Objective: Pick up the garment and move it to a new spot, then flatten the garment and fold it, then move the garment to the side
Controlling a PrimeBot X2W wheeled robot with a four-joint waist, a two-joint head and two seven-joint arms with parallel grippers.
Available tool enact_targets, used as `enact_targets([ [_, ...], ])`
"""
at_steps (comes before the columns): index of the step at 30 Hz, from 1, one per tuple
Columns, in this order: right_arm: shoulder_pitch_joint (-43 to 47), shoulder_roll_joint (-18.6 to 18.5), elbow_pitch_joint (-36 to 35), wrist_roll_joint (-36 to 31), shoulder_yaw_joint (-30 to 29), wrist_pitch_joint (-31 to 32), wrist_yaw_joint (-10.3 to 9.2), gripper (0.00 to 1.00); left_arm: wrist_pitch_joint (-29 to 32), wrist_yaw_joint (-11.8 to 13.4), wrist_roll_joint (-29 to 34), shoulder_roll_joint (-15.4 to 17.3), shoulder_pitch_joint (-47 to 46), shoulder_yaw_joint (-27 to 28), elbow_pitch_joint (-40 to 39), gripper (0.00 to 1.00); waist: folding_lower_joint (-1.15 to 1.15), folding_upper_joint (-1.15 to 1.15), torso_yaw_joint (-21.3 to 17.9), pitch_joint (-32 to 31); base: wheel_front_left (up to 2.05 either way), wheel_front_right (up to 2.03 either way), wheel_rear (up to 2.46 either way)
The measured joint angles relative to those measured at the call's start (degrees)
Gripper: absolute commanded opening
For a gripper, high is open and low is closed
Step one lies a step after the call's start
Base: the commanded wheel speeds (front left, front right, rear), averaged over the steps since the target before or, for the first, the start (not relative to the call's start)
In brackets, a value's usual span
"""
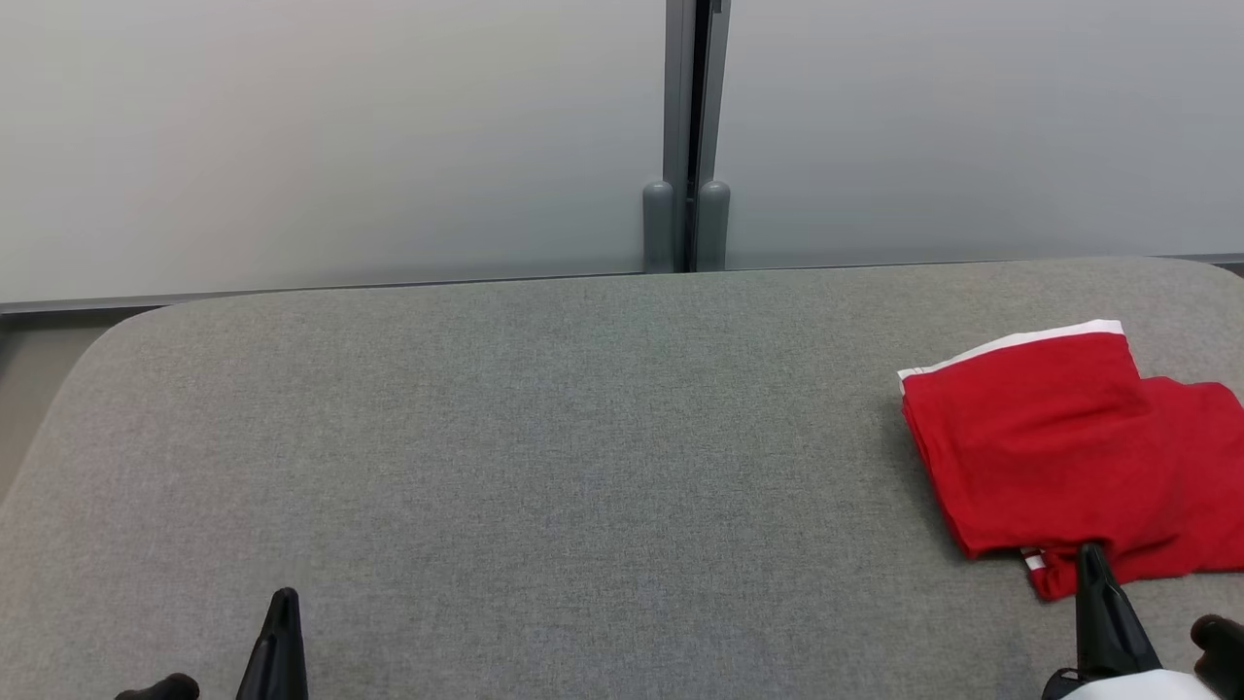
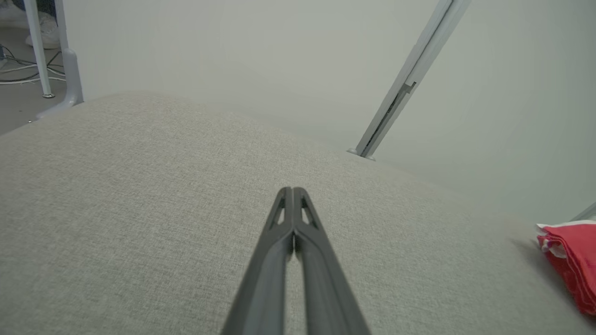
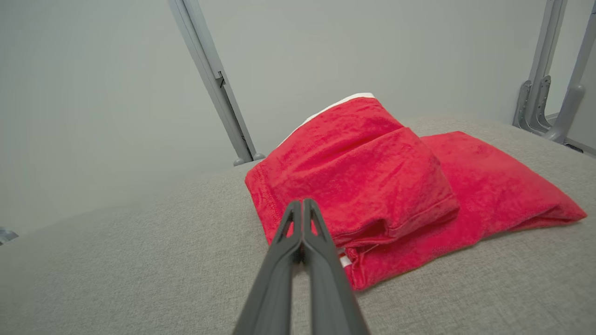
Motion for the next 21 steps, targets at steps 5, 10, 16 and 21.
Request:
enact_targets([
  [5,-0.74,-0.02,0.23,5.23,-0.09,1.24,0.0,0.0,1.31,-0.14,-4.92,0.05,-0.9,0.12,0.11,0.0,0.0,0.0,0.02,0.05,0.0,0.0,0.0],
  [10,-1.53,-0.08,0.38,10.28,-0.21,2.47,0.0,0.0,2.47,-0.15,-9.45,0.13,-1.93,0.31,0.23,0.0,0.0,0.0,0.05,0.1,0.0,0.0,0.0],
  [16,-2.41,-0.12,0.62,15.91,-0.35,3.92,0.0,0.0,3.86,-0.21,-14.78,0.19,-2.96,0.51,0.44,0.0,0.0,0.0,0.08,0.16,0.0,0.0,0.0],
  [21,-2.97,-0.18,0.79,20.41,-0.45,4.98,0.0,0.0,4.94,-0.23,-18.87,0.25,-3.94,0.67,0.54,0.0,0.0,0.0,0.1,0.2,0.0,0.0,0.0],
])
